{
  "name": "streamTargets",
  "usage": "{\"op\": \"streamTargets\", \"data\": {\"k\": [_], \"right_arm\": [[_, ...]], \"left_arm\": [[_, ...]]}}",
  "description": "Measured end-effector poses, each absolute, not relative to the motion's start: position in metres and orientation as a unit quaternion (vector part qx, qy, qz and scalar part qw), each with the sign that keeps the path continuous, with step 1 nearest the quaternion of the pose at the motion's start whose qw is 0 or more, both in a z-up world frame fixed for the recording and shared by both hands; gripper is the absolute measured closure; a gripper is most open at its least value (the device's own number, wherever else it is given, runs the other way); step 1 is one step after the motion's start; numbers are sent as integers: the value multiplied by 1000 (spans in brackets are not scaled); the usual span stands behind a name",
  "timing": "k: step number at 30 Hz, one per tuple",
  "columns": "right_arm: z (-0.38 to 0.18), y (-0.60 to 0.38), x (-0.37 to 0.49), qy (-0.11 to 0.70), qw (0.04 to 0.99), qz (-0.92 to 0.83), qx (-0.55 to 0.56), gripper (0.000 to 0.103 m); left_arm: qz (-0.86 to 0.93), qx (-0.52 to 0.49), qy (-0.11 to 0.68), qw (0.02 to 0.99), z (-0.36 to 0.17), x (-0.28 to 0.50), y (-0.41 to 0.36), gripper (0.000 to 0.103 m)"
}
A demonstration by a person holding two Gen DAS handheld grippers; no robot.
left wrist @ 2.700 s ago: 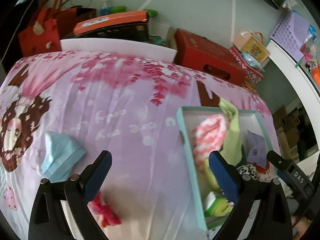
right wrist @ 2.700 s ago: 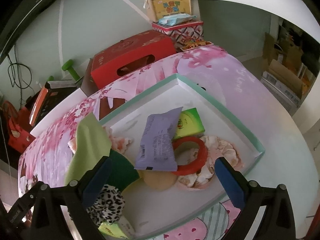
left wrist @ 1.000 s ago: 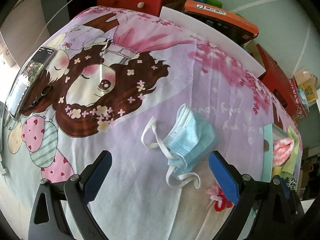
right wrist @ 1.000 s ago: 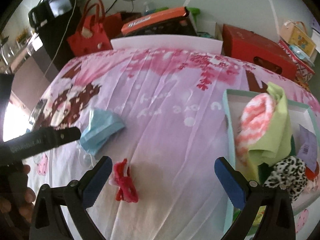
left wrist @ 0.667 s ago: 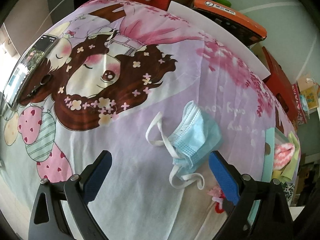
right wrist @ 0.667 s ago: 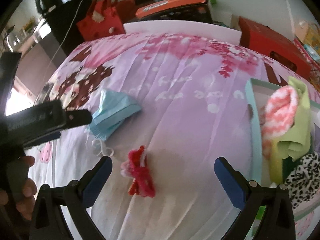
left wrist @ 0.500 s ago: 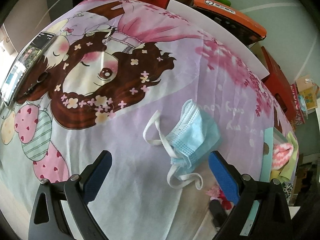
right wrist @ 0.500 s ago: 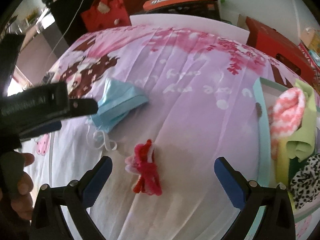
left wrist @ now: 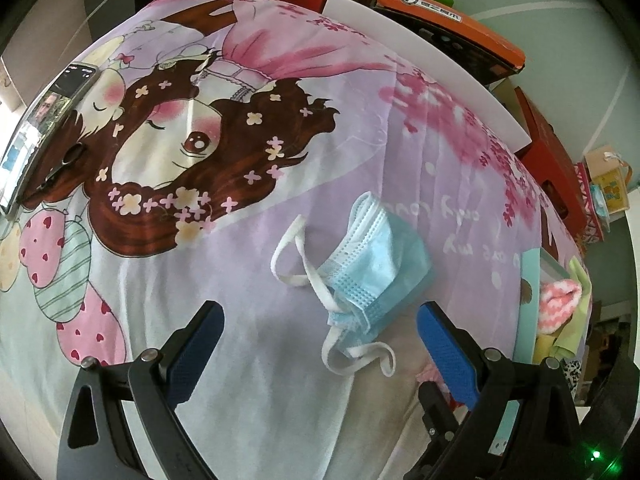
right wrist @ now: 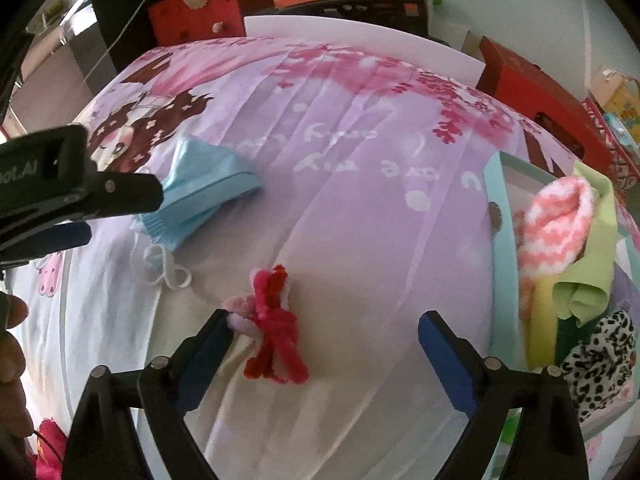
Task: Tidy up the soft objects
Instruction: 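Grasp the red ribbon bow with the right tool while the left tool grasps the blue mask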
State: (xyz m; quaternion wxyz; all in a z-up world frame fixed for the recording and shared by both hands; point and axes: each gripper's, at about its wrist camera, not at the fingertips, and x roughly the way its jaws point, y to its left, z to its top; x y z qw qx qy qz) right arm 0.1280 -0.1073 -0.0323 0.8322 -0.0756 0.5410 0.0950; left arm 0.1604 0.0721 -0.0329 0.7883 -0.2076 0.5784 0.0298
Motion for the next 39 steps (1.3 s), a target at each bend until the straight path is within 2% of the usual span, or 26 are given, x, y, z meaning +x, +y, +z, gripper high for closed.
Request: {"op": "streamTargets", "data": {"k": [2,10,21,30,34,39], "right_arm": [[-32,-110,129,541,833,92,-75,10],[-25,-114,129,531,840,91,-62,28],[-31,-107,130,537,835,107,-59,53],[-37,-104,131,542,830,111,-63,58],[-38,-103,131,543,830,110,-64,58],[-37,-103,132,543,830,110,-61,60]], "left_arm": [[28,-206,579,788,-33,161,71,6],[19,-192,583,789,-36,165,62,8],[3,-149,597,788,-44,175,43,41],[-1,-109,602,791,-49,180,30,47],[4,-81,603,794,-51,181,21,56],[2,-76,602,795,-52,183,17,63]]}}
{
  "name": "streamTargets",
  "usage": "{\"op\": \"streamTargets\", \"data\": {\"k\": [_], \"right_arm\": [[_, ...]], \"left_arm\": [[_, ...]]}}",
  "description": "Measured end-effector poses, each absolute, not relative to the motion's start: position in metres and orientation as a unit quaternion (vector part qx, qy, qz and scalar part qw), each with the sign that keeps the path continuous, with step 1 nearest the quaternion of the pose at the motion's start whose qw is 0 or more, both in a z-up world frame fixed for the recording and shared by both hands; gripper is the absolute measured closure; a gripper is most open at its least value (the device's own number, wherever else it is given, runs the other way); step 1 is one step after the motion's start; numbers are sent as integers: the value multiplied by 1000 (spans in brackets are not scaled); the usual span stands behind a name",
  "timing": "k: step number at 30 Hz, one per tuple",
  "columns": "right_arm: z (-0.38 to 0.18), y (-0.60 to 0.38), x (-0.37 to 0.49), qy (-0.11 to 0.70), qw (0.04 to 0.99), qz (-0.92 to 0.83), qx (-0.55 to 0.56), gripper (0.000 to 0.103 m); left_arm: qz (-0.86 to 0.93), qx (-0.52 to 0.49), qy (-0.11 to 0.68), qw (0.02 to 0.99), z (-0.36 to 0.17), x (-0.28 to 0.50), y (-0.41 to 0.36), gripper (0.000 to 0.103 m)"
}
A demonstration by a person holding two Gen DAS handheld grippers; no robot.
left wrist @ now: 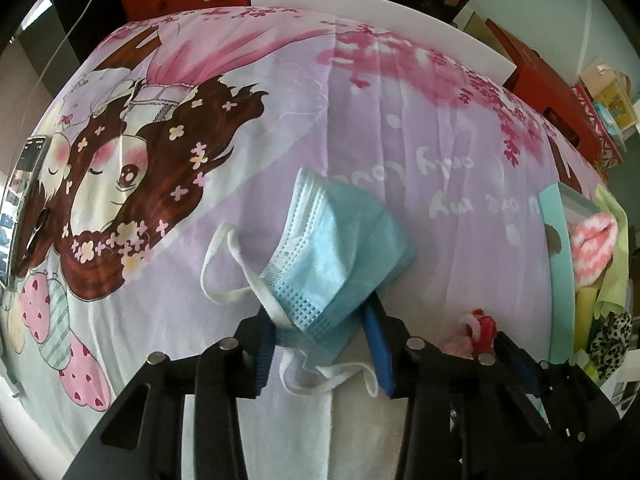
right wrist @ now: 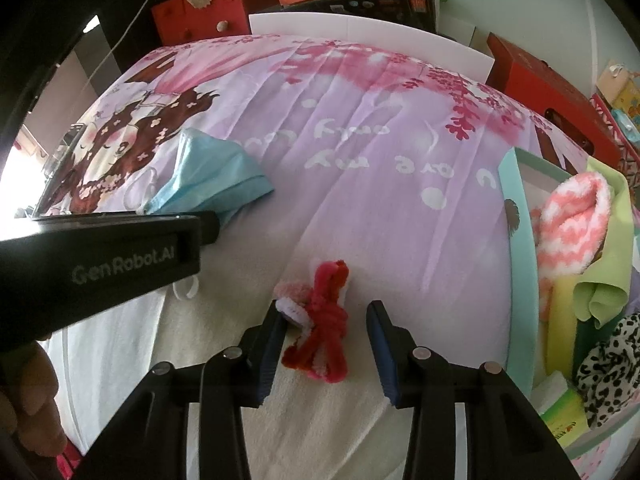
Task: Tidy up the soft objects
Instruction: 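Grasp the red ribbon bow with the right tool while the left tool grasps the blue mask, then carry the bow and mask into the tray and open both tools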
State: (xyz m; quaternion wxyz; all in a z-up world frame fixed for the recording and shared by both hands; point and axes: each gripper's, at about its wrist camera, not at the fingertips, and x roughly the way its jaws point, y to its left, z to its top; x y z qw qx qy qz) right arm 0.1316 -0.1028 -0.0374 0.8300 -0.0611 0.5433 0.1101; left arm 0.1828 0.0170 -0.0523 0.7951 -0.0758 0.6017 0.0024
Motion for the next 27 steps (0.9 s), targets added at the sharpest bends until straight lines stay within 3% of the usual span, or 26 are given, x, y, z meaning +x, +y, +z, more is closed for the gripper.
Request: {"op": "streamTargets", "data": {"k": [9,20,27], "right_arm": [[-35,-106,133,543,831,112,-43,72],[-28,-110,132,535,836,120,-31,74],[-6,-118,128,503,856,119,-14,75]], "left_arm": [[2,-96,594,799,-48,177,27,79],[-17,-111,579,807,-38,176,25,92],[-21,-128,549,825,-20,171,32,94]]}}
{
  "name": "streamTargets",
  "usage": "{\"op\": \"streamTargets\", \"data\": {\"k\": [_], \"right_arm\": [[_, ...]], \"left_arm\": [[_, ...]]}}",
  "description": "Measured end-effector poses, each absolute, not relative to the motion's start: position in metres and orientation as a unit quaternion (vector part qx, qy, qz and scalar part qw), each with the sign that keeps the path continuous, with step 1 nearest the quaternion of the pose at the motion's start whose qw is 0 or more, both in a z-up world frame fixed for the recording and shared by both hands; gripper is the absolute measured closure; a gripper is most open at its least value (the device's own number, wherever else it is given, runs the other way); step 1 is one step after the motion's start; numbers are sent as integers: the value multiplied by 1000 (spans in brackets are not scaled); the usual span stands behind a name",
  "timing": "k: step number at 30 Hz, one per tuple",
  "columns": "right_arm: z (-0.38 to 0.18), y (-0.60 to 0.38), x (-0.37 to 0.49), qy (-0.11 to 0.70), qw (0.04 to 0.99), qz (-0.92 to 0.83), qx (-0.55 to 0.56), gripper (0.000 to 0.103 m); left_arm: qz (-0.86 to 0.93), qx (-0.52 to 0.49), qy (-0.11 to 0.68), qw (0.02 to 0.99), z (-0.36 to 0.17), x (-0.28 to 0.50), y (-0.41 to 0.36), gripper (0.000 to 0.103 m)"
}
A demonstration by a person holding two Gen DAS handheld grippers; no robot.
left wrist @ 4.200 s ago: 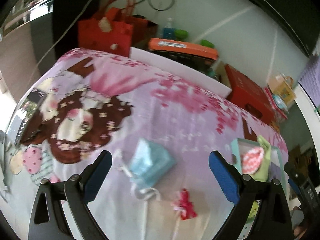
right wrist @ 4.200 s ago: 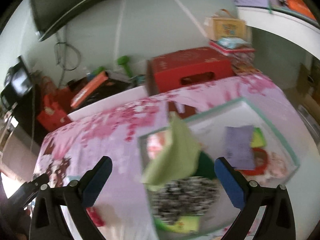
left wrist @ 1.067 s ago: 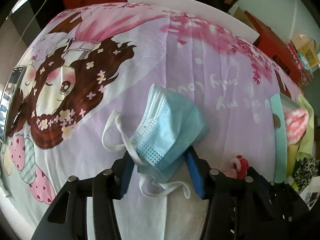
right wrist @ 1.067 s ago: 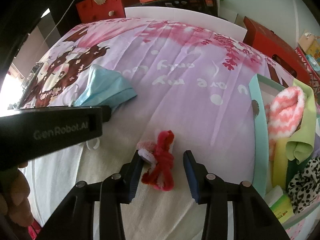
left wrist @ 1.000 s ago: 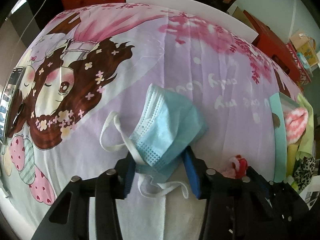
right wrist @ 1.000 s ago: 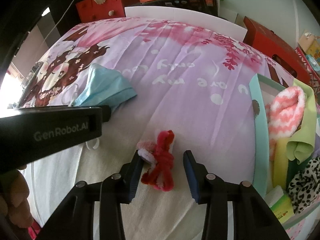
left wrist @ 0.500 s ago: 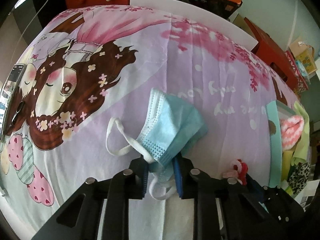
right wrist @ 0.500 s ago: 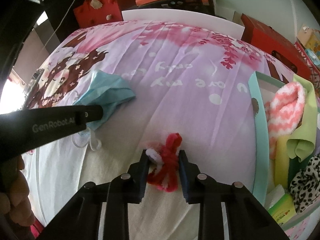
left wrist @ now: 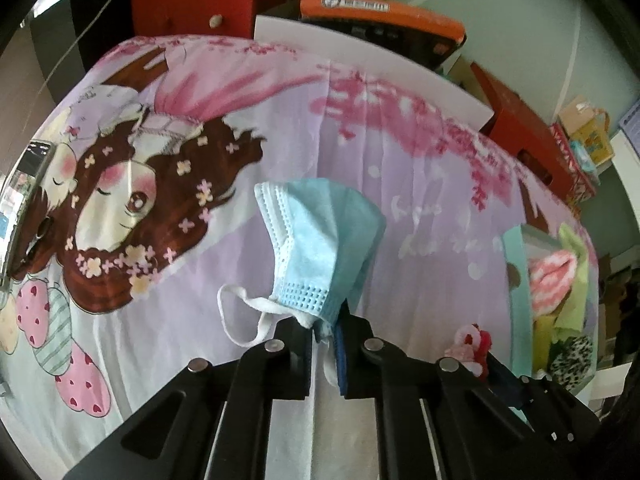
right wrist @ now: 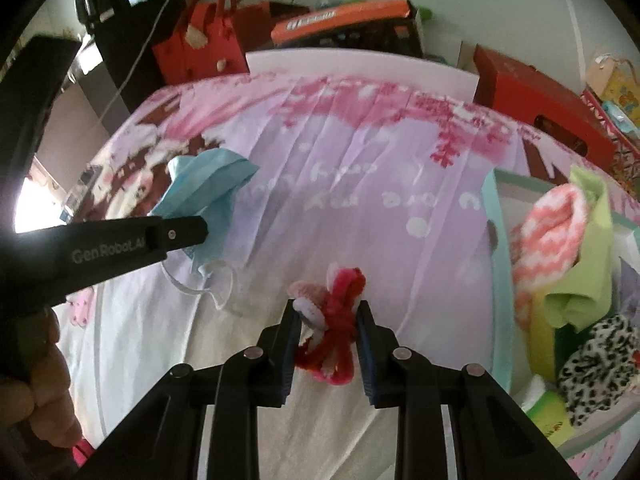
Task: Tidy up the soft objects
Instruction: 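Carry the bow and mask into the tray and open both tools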
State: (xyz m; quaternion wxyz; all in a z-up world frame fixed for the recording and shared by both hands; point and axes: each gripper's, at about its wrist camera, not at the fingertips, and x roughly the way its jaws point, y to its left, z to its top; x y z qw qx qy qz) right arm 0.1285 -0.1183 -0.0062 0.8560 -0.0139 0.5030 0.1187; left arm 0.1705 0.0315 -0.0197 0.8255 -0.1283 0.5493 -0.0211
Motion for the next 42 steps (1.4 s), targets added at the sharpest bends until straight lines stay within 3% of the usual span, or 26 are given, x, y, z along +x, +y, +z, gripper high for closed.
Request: {"op": "streamTargets", "data": {"k": [19,42], "right_arm": [[56,-178,118,415,907,57,39,75],[74,-370,78,364,900,-159,179,74]], "left_arm": [[-43,-116,459,880,35,157,19,94],[-247,-22,373,894,71,128,-138,94]]}}
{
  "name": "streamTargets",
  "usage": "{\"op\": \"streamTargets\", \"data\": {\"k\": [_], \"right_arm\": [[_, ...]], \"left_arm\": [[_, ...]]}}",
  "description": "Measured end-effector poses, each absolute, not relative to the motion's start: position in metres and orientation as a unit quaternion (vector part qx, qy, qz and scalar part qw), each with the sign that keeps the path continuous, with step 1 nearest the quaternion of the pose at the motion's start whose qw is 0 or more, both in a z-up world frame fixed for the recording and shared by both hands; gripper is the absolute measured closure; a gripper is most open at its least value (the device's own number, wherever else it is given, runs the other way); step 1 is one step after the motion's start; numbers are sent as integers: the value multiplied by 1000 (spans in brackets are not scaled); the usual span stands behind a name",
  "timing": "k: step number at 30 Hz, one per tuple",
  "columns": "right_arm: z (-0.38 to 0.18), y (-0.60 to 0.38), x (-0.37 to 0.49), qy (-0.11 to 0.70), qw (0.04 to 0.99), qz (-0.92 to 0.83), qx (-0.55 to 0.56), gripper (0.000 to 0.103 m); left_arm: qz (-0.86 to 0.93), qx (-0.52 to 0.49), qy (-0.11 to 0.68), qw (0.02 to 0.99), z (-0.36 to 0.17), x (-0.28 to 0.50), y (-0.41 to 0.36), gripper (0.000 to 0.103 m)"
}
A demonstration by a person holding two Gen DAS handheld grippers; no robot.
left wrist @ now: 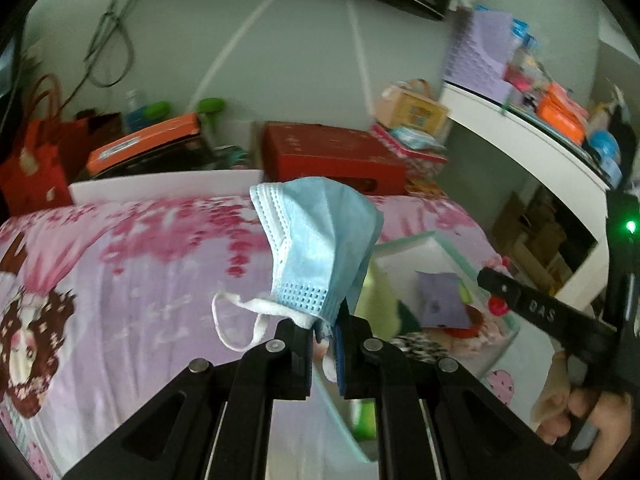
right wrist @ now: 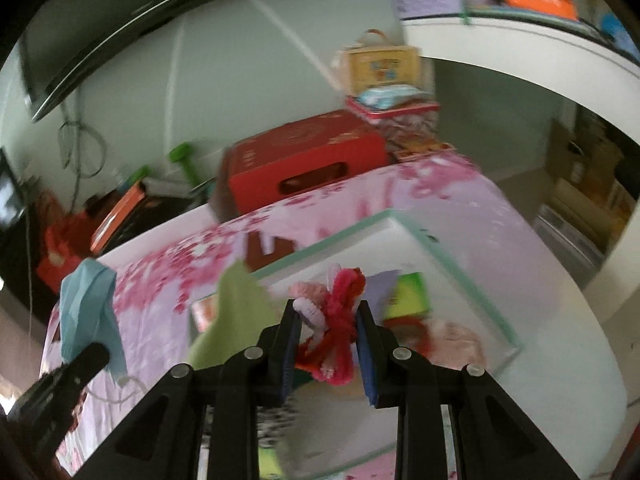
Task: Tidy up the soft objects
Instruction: 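Carry the bow and mask into the tray and open both tools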
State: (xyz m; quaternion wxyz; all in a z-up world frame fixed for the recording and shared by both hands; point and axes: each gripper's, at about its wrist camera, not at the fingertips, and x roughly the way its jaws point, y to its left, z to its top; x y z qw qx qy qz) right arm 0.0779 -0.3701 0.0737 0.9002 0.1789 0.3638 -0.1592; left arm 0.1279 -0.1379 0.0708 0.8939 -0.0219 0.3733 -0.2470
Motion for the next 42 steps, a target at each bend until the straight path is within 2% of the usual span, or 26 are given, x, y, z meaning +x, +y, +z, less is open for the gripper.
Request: {"op": "streamTargets", "data": {"k": [9,24,26,29,33,35,37,39,42], "right_arm": [[57,-408,71,378,881,-189,214,74],[37,-383,92,419,874,-141,203,73],[37,-381,92,422,873,-138,200,73],[38,-378,92,425,873,-139,194,73],[38,-376,93,429,873,-136,189,73],[37,-374,94,433,872,-136,185,72],[37,-373,96,437,871,-136,181,66],[36,-373,96,439,870,-137,179,47],[37,-373,96,437,871,-135,178,46]], "left_arm": [[-296,14,389,872,59,121,-186,94],[-303,33,417,856,38,132,-218,94],[-301,28,422,855,37,132,-217,90],[-298,31,426,853,38,131,-215,68],[-298,24,418,858,45,129,-210,64],[-295,20,415,861,49,129,-206,59],[-291,16,415,862,50,130,-204,55],[-285,9,416,863,52,130,-199,52],[-277,2,416,866,54,133,-192,48]]}}
